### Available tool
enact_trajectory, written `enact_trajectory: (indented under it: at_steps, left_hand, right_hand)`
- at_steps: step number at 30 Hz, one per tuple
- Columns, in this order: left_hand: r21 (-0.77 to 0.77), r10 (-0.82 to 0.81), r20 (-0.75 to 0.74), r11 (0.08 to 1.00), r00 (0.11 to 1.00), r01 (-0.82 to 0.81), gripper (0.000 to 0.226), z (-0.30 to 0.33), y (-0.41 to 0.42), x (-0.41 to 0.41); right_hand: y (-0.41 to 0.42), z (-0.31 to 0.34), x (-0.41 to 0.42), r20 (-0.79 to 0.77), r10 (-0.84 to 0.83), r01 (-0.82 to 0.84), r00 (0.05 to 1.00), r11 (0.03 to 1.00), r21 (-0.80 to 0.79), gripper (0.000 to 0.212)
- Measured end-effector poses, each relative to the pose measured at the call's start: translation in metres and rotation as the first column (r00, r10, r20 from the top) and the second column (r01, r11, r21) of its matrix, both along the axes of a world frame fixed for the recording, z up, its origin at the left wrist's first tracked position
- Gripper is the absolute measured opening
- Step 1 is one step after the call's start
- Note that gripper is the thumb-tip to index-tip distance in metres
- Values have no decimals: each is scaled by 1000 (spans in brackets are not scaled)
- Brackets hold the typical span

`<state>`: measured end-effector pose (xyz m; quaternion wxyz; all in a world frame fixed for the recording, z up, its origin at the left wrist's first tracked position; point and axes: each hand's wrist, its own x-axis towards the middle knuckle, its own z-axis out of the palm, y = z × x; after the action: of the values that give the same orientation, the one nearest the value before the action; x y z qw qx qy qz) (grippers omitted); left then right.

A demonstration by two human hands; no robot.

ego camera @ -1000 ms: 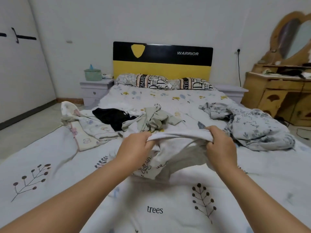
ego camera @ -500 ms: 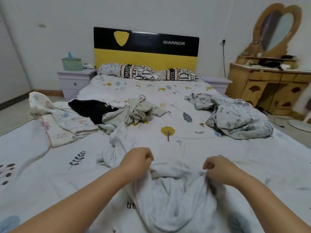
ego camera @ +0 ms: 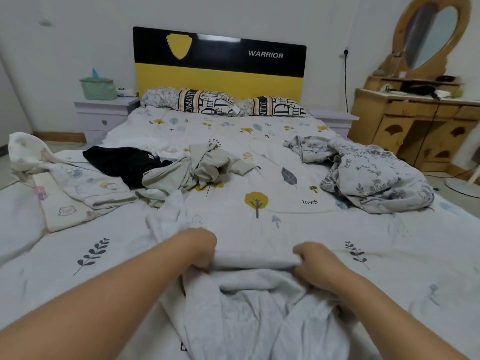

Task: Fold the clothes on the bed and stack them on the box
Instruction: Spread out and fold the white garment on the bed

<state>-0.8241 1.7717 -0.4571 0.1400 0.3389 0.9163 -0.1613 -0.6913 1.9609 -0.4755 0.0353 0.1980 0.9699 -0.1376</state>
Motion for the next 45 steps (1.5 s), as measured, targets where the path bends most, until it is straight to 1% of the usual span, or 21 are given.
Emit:
enact_trajectory:
  at_steps: [2, 4, 7, 9, 10, 11, 12, 15, 17, 19, 22, 24, 26, 29, 31, 34, 37, 39, 41, 43, 45]
  left_hand:
    - [209, 124, -99, 973, 987, -101, 12, 24, -7, -3]
    - [474, 274, -223, 869, 935, -142, 17, 51, -12, -7]
    - [827, 396, -243, 561, 885, -24, 4, 86, -15, -9]
    - [940, 353, -172, 338, 920, 46, 10, 107, -18, -12]
    - [953, 305, -146, 299, 941, 51, 10, 115, -21, -14]
    - [937, 246, -143, 347, 959, 50, 9, 122, -24, -15]
    - [874, 180, -141, 485, 973, 36, 9, 127, -27, -17]
    - [411, 97, -6, 908, 995, -86, 25, 132, -36, -19]
    - [171, 141, 42, 974, 989, -146, 28, 130, -38, -23]
    - [172, 149, -51, 975, 988, -138, 31, 126, -36, -32]
    - [447, 270, -194, 880, 943, -160, 38, 122, -24, -45]
    - [631, 313, 57, 725, 948, -277, 37, 121, -13, -51]
    - [703, 162, 475, 521, 865, -483, 20, 124, 2, -55]
    - [633, -123, 756, 387, 642, -671, 20, 125, 30, -62]
    - [692, -160, 707, 356, 689, -627, 18, 119, 52, -65]
    - [879, -22, 280, 407, 960, -247, 10, 104, 99, -66]
    - [913, 64, -80, 405, 995, 47, 10, 82, 143, -60]
    - [929, 65, -136, 355, 989, 104, 7, 63, 169, -60]
    - [927, -74, -75, 362, 994, 97, 39, 40, 192, -59]
    - [844, -245, -5, 518, 970, 135, 64, 18, 210, -56]
    - [666, -348, -76, 680, 934, 307, 55, -2, 221, -54]
  right_hand:
    - [3, 17, 3, -243, -126, 110, 962, 991, -78, 10]
    - [2, 35, 5, -425, -236, 183, 874, 970, -161, 16]
    - [-3, 58, 4, -587, -275, 224, 761, 961, -160, 16]
    - [2, 69, 3, -617, -247, 242, 748, 966, -93, 13]
    - [6, 73, 3, -604, -240, 254, 760, 965, -64, 14]
    - [11, 77, 4, -575, -245, 262, 781, 963, -56, 16]
    - [16, 81, 7, -532, -253, 256, 808, 964, -69, 19]
    - [26, 90, 22, -326, -240, 178, 914, 962, -206, 28]
    - [32, 95, 33, -114, -176, 144, 978, 959, -243, 31]
    - [41, 99, 42, 34, -131, 135, 991, 937, -323, 32]
    - [50, 104, 54, 52, -92, 104, 994, 748, -655, 55]
    - [59, 104, 59, 17, -109, 77, 994, 576, -814, 70]
    - [66, 103, 60, -1, -209, 103, 978, 485, -868, 48]
    - [81, 96, 60, -67, -365, 152, 928, 540, -828, 20]
    - [88, 87, 60, -107, -419, 225, 902, 666, -711, 26]
    - [103, 72, 63, -227, -502, 362, 835, 810, -461, 28]
    - [122, 56, 66, -317, -562, 485, 764, 824, -293, 22]
    - [135, 45, 69, -291, -597, 563, 748, 802, -198, 21]
    - [145, 30, 72, -250, -632, 627, 733, 771, -111, 21]
    - [151, 15, 75, -222, -676, 688, 703, 725, -31, 21]
    - [153, 5, 77, -139, -711, 723, 690, 687, 74, 13]
